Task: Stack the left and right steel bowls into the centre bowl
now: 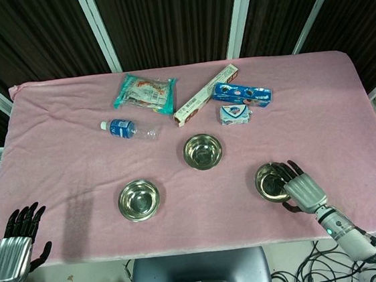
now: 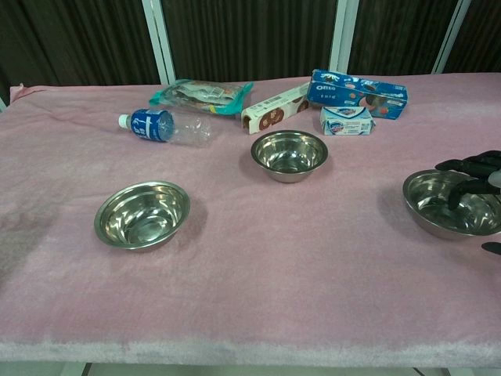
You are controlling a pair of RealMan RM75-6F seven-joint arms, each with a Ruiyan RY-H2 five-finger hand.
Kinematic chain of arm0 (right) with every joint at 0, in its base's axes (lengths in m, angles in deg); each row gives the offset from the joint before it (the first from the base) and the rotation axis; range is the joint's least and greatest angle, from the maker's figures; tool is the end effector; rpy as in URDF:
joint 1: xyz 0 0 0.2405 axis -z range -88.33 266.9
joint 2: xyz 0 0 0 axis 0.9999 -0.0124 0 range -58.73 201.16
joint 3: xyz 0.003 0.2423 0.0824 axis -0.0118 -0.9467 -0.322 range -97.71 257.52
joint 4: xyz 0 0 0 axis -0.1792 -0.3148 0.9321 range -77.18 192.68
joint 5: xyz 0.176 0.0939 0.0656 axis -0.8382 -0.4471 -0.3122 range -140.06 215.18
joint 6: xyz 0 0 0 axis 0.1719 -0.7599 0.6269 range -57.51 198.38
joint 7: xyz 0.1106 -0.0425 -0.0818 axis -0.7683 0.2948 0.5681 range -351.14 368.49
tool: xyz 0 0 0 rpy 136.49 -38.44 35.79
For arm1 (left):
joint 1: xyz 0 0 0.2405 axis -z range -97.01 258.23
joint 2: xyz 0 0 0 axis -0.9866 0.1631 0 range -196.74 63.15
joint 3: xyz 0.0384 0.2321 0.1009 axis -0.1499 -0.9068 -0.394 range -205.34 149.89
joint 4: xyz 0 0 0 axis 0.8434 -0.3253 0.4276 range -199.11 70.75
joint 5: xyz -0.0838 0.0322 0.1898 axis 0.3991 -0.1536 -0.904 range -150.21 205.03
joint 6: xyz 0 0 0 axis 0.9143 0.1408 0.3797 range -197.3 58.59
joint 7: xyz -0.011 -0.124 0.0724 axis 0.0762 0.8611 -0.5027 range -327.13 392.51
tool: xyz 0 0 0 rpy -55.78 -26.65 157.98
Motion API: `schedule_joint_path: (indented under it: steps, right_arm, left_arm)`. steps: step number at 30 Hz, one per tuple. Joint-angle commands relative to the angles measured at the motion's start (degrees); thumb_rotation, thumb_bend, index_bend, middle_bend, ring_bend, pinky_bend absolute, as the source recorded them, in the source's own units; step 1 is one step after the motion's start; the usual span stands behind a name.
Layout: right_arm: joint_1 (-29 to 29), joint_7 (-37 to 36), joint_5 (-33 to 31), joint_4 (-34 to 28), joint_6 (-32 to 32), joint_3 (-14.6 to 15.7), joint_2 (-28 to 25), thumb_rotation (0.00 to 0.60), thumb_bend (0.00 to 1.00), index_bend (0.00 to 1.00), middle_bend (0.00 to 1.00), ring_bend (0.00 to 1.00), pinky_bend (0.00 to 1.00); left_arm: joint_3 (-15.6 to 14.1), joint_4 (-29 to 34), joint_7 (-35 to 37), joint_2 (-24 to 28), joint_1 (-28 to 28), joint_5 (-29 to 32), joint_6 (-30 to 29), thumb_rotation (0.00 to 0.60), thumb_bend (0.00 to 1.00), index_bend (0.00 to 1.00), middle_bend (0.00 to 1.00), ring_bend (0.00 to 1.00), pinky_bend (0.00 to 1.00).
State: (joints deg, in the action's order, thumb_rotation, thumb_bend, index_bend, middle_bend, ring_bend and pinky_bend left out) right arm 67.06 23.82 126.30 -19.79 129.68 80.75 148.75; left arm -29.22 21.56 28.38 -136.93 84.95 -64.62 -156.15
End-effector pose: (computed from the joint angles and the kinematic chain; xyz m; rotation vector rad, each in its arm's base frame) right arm -0.2995 -0.2515 0.0379 1.9834 -0.7134 0.5675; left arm -0.3151 0.1622 0.1229 -1.5242 -0.8302 -0.8626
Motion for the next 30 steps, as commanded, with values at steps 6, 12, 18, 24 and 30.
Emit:
schedule_joint_path:
  steps: [6, 12, 18, 24, 30]
  right_arm:
    - [0.04, -1.04, 0.79, 0.77, 1.46, 0.63, 0.24, 0.600, 0.41, 0.48, 0.00, 0.00, 0.00]
    - [-0.68, -2.37, 0.97, 2.84, 1.40, 0.57, 1.71, 0.600, 0.42, 0.59, 0.00, 0.00, 0.00]
    - [-1.37, -3.68, 1.30, 5.79, 1.97, 0.24, 3.66, 0.600, 0.50, 0.74, 0.00, 0.00, 0.00]
    - [-1.61, -4.42, 1.65, 6.17, 3.58, -0.22, 3.78, 0.600, 0.60, 0.77, 0.02, 0.00, 0.00]
    - [-3.94, -2.70, -0.33, 4.55, 3.07, -3.57, 3.12, 0.600, 0.60, 0.75, 0.02, 0.00, 0.00]
  left_arm:
    - [0.06, -0.31, -0.17, -0.23, 0.20, 0.30, 0.57, 0.600, 0.36, 0.00, 0.00, 0.00, 0.02]
    - [0.17, -0.12, -0.53, -0.22, 0.13, 0.84, 0.78, 0.600, 0.36, 0.00, 0.00, 0.00, 0.02]
    - [0.18, -0.15, -0.24, -0.14, -0.16, 0.78, 0.23, 0.600, 0.36, 0.00, 0.00, 0.00, 0.02]
    - [0.03, -0.32, -0.01, -0.08, -0.22, 0.68, 0.26, 0.600, 0.36, 0.00, 0.00, 0.00, 0.02]
    - [-0.07, -0.36, 0.60, 0.10, -0.61, 0.51, -0.38, 0.600, 0.36, 0.00, 0.00, 0.00, 0.02]
